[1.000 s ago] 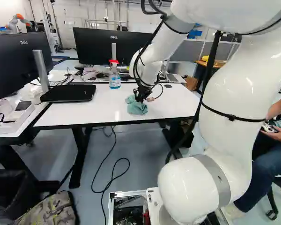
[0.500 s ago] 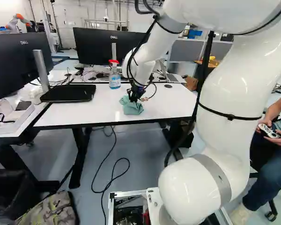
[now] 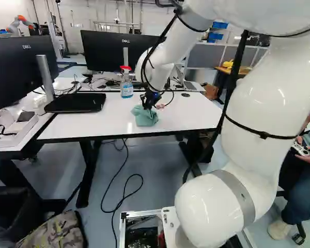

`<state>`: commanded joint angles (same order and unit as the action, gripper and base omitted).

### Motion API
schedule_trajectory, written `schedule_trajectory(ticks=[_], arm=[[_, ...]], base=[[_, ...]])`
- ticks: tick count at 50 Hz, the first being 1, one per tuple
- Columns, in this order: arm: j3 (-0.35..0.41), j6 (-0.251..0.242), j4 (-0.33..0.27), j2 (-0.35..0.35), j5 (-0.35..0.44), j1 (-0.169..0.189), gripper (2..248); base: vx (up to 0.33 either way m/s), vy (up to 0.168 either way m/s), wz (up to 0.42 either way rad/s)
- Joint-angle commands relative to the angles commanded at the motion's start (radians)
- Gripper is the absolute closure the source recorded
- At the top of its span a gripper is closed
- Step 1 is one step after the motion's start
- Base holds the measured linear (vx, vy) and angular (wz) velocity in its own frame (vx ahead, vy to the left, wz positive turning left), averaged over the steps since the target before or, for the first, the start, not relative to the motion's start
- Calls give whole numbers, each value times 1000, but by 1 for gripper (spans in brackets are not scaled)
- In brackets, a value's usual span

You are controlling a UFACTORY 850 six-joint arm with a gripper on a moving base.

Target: Clean the table with the green towel

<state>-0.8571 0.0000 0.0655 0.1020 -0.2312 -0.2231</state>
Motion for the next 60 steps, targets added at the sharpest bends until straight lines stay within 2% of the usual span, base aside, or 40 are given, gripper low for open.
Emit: schedule_trajectory(ticks=[60], arm=[[25,0,0,-188,-213,0,219]], base=[[0,0,0]])
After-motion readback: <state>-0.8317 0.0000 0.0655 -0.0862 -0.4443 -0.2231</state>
